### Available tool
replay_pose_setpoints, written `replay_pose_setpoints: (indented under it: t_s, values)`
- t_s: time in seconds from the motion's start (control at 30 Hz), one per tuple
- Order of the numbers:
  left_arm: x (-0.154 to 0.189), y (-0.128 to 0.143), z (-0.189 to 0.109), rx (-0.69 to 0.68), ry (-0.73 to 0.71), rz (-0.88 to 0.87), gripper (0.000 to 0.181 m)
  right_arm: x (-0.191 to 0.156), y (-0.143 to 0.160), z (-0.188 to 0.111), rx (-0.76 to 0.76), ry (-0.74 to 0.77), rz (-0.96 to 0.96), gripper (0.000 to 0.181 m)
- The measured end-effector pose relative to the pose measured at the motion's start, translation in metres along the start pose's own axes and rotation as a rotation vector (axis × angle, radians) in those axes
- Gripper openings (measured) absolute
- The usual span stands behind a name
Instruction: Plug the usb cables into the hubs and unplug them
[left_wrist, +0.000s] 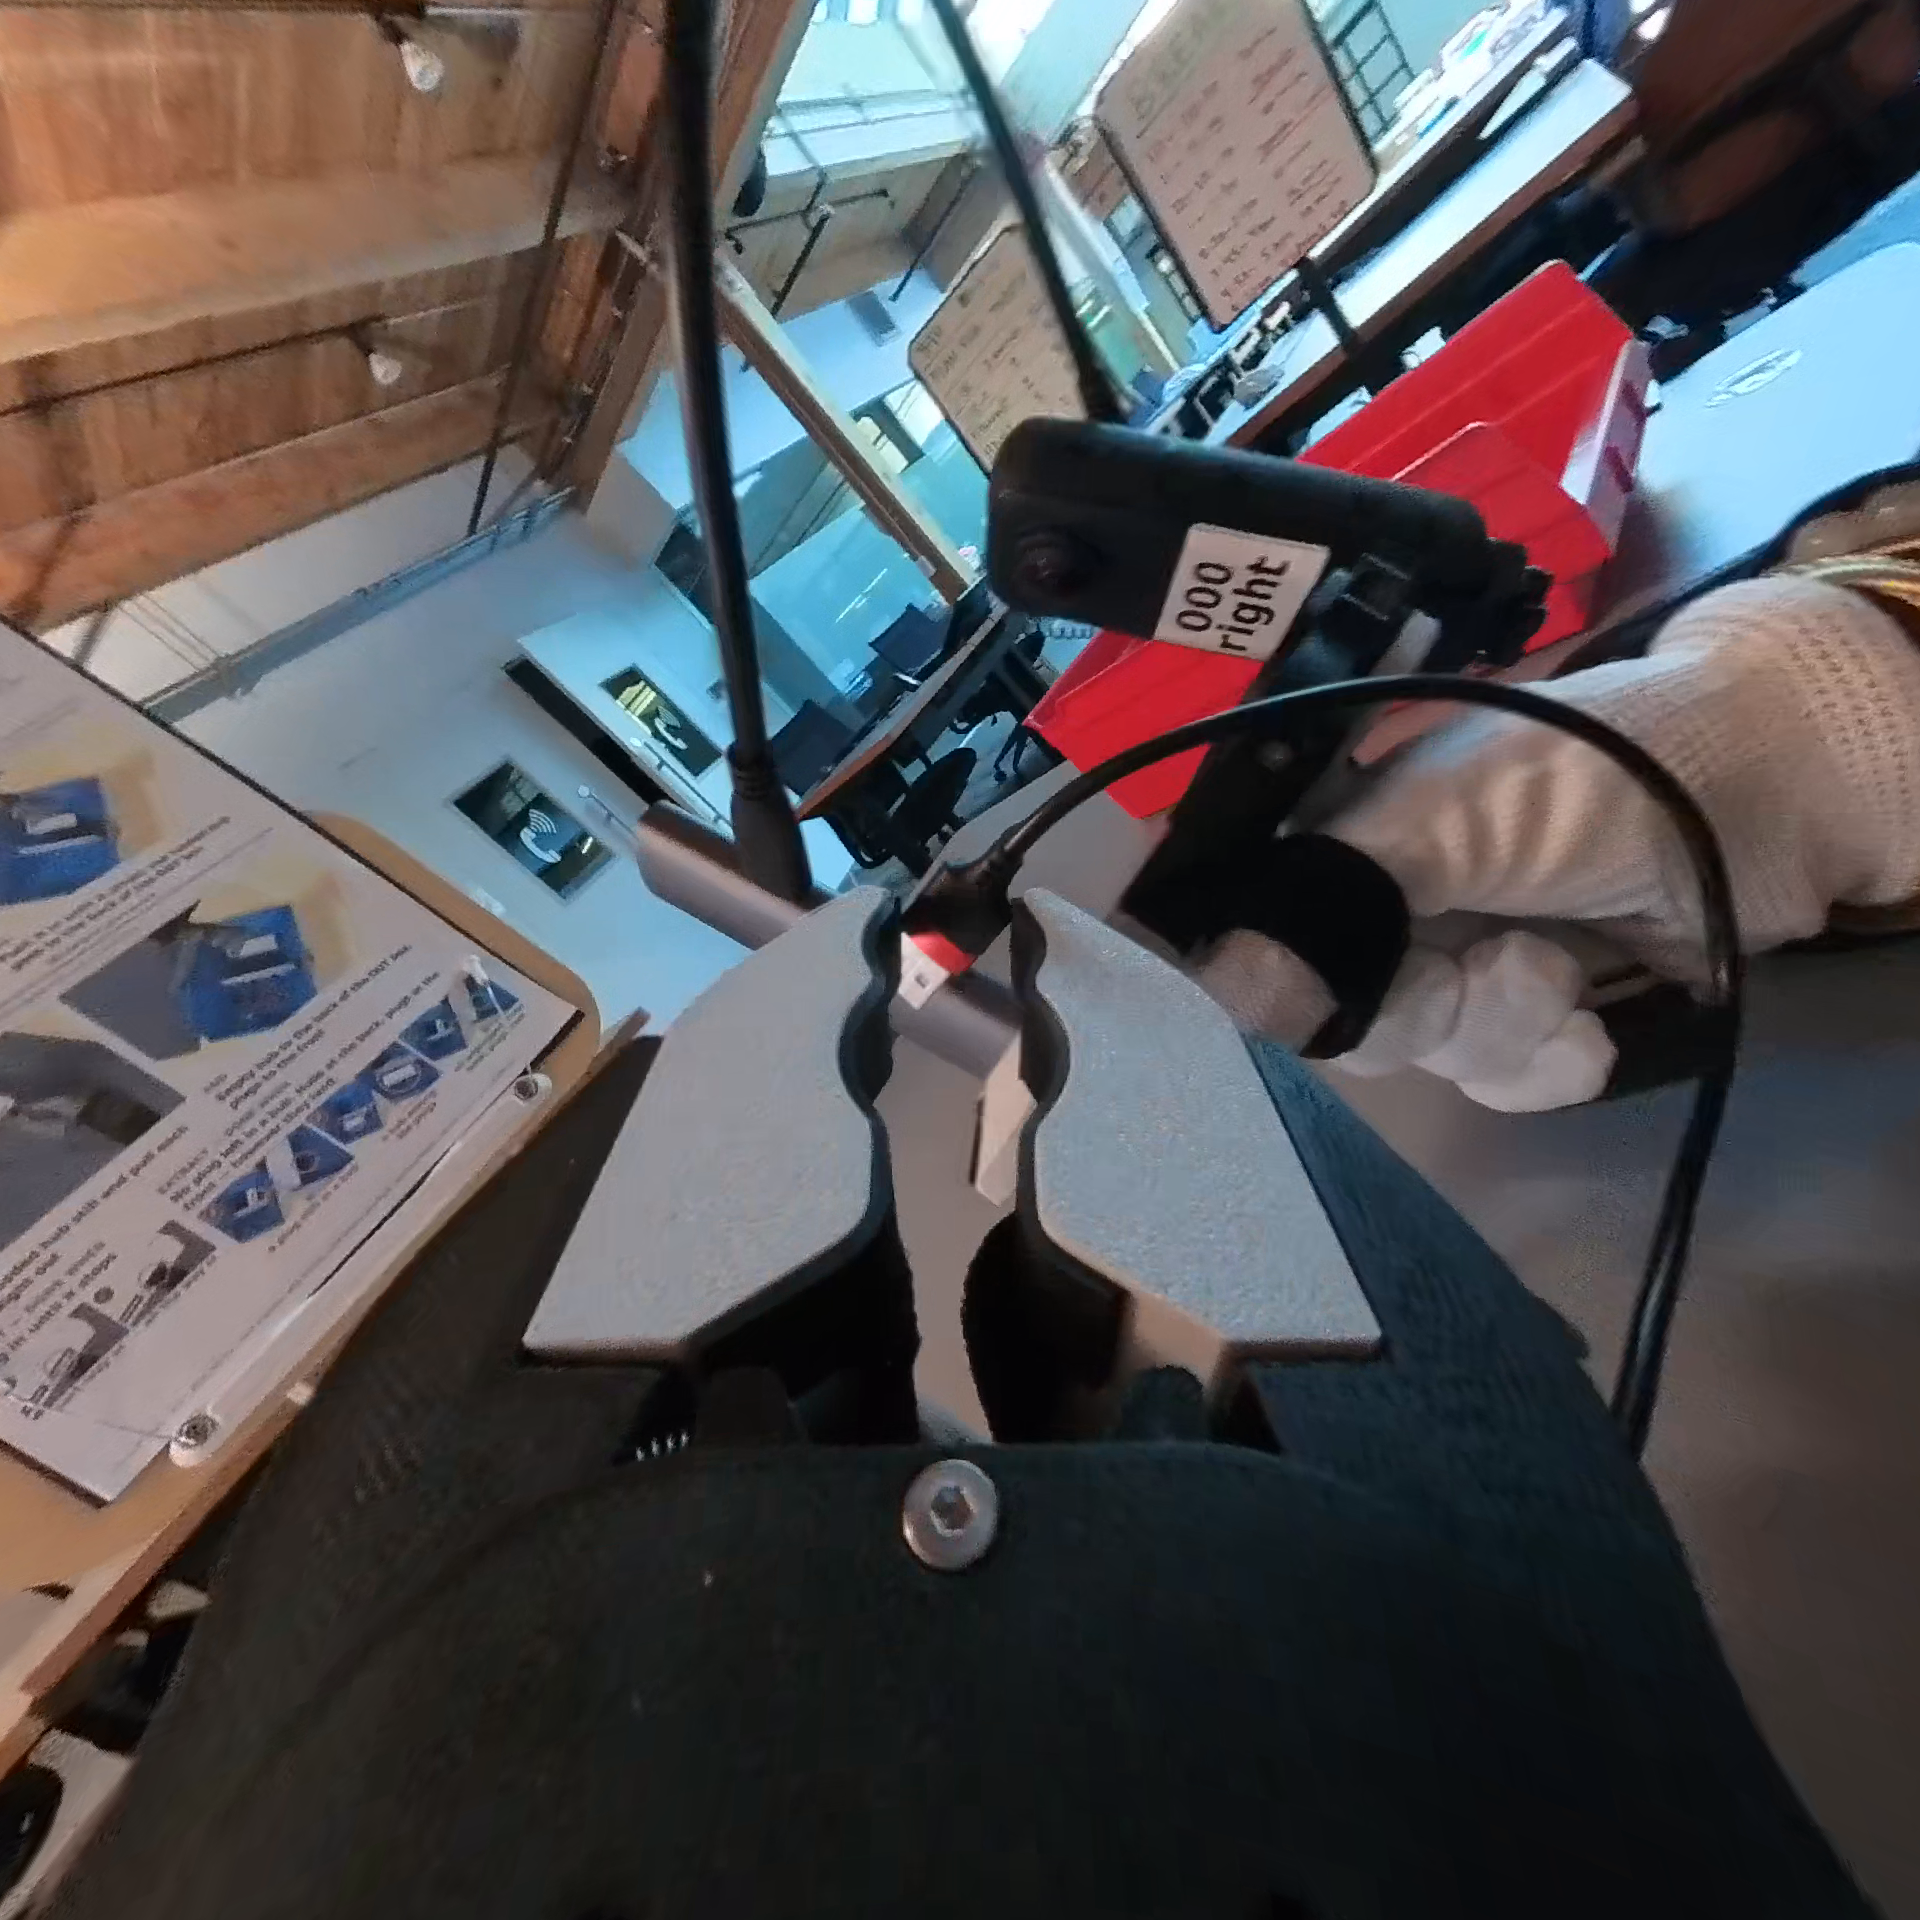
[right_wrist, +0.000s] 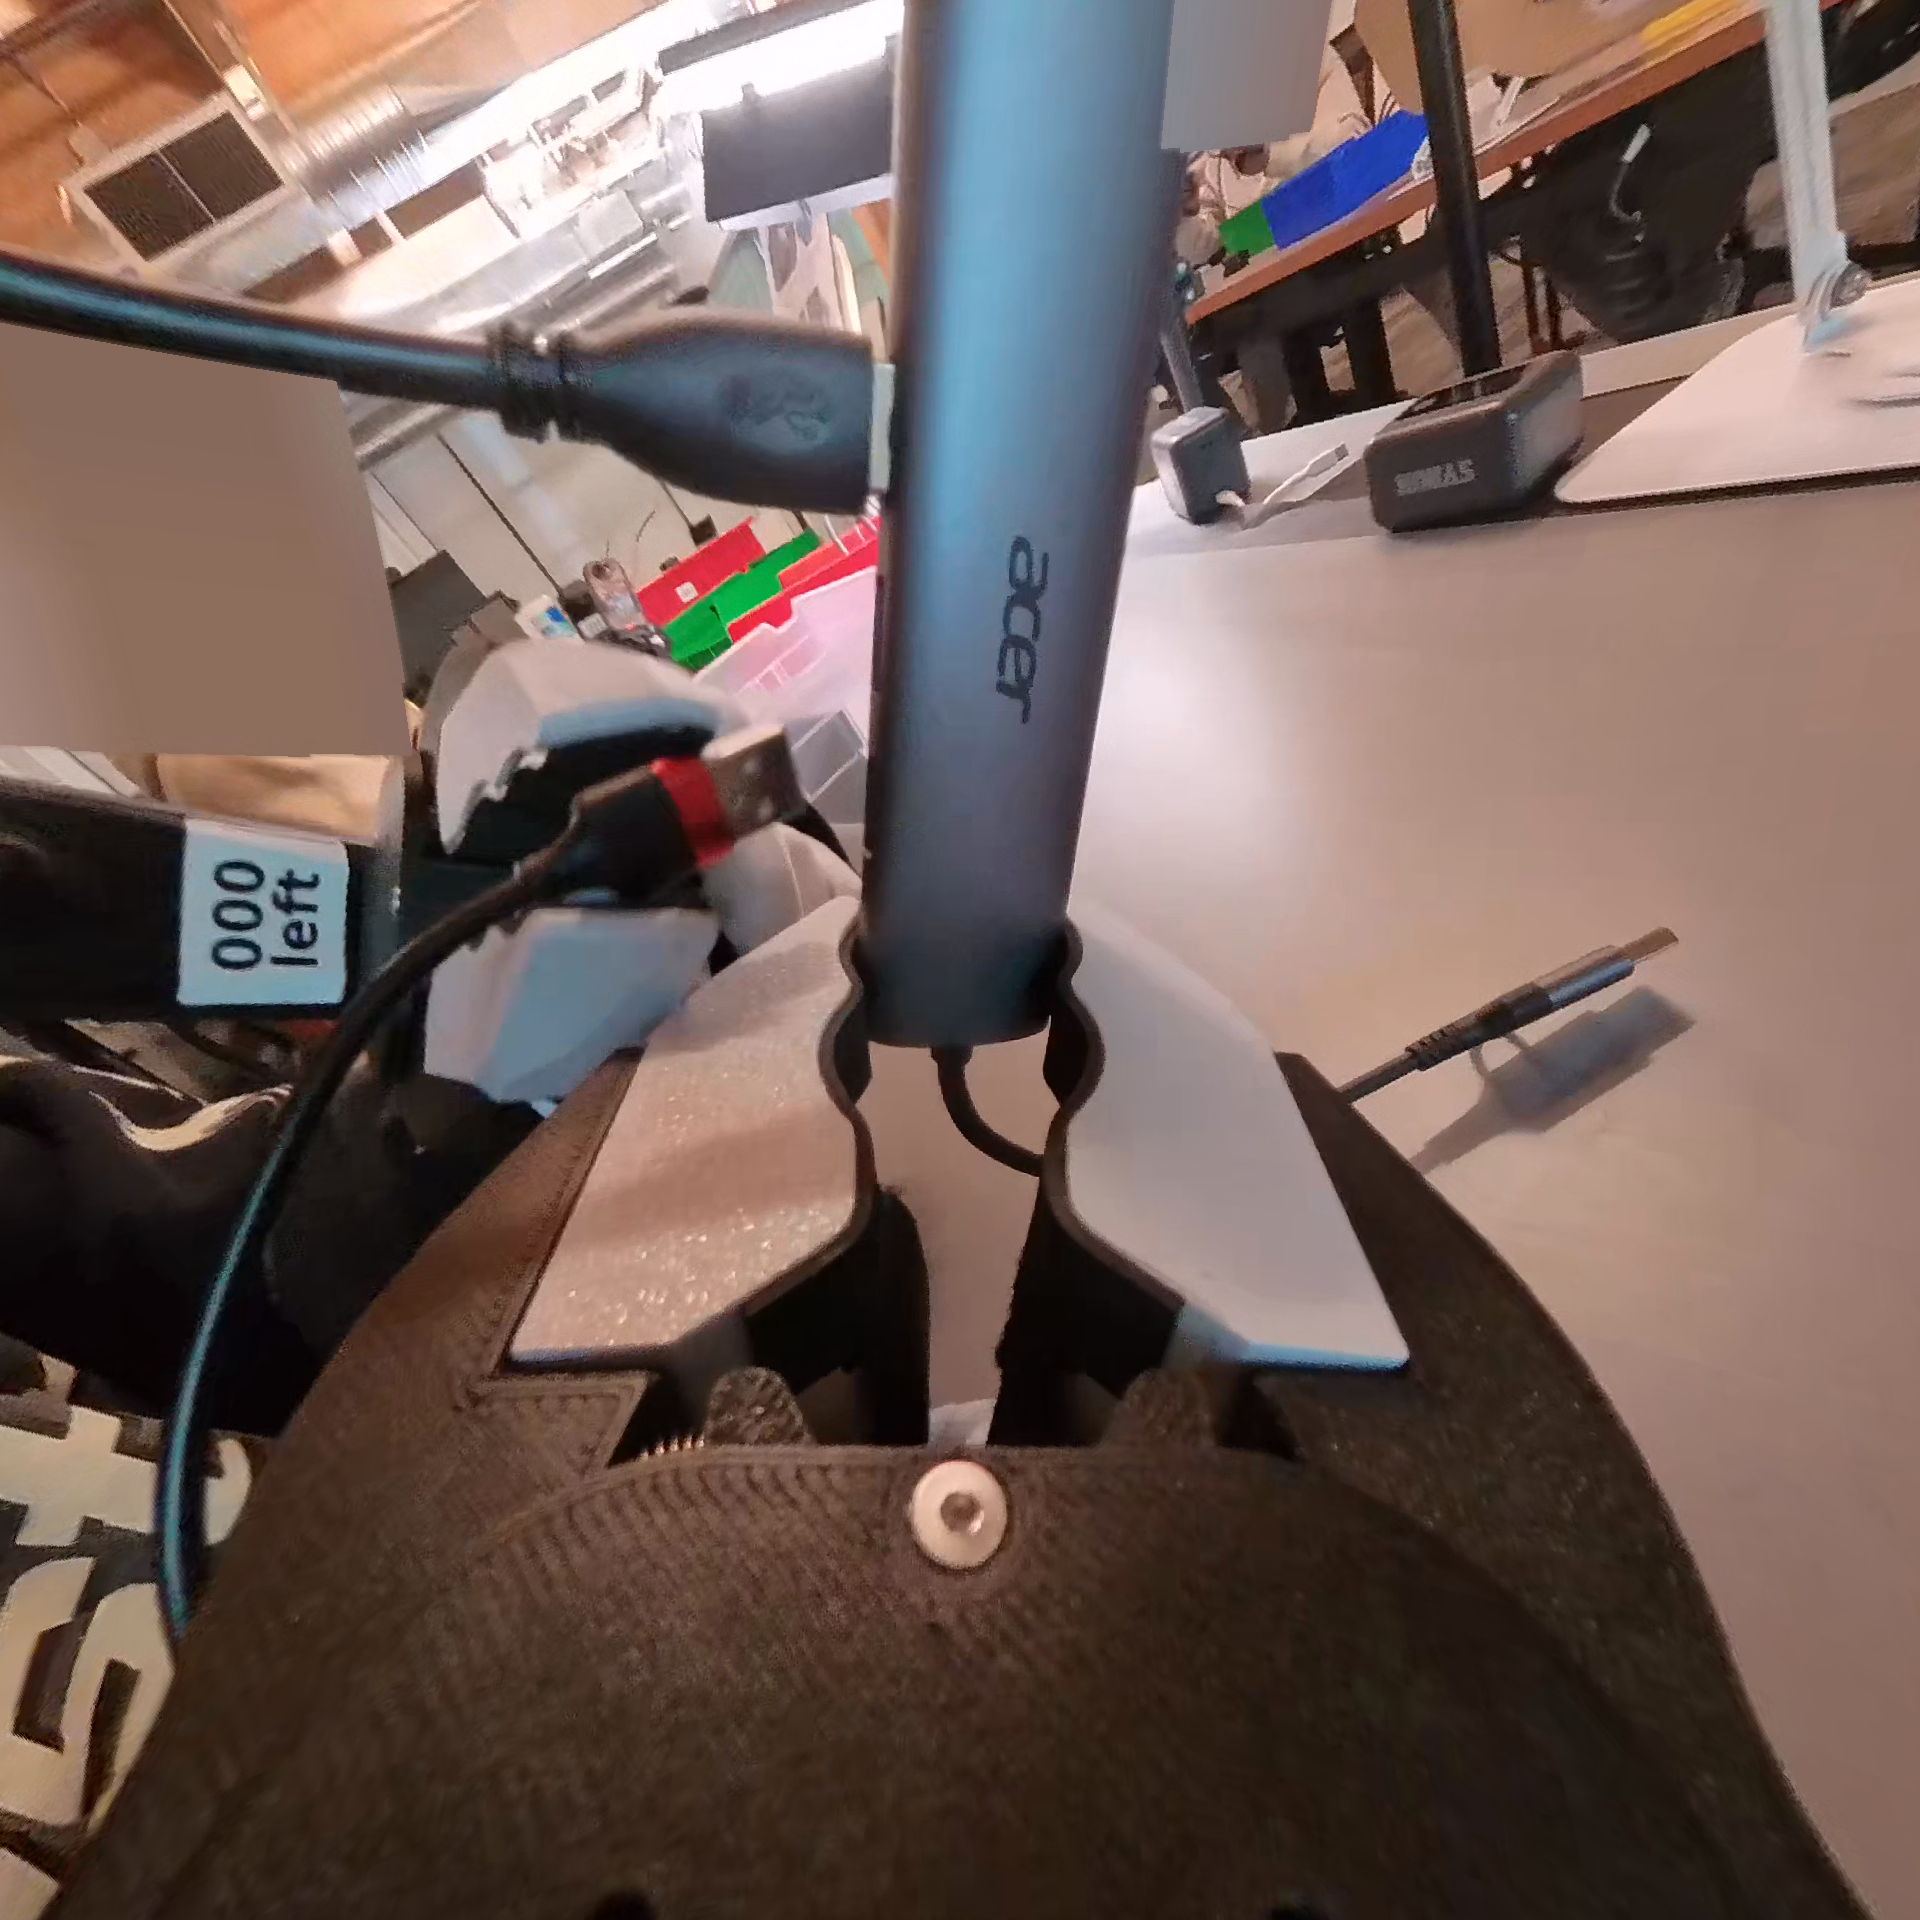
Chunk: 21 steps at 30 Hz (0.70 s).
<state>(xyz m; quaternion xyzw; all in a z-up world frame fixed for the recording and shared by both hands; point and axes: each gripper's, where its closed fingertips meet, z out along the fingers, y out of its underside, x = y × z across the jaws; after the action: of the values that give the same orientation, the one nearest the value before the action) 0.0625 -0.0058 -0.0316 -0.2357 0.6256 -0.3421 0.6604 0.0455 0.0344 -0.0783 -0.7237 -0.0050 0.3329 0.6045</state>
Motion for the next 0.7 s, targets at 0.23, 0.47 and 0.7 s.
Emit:
replay_pose_setpoints:
  t_s: [0.23, 0.47, 0.7]
  values:
    - [0.002, -0.016, -0.007, 0.166, 0.095, -0.157, 0.019, -0.008, 0.008, 0.005, -0.049, -0.031, -0.027, 0.031]
    - [0.002, -0.005, -0.004, 0.228, 0.136, -0.429, 0.019, -0.008, 0.005, 0.004, -0.037, -0.002, -0.055, 0.031]
    - [0.001, -0.004, -0.005, 0.251, 0.124, -0.414, 0.018, -0.009, 0.006, 0.004, -0.043, 0.003, -0.054, 0.03]
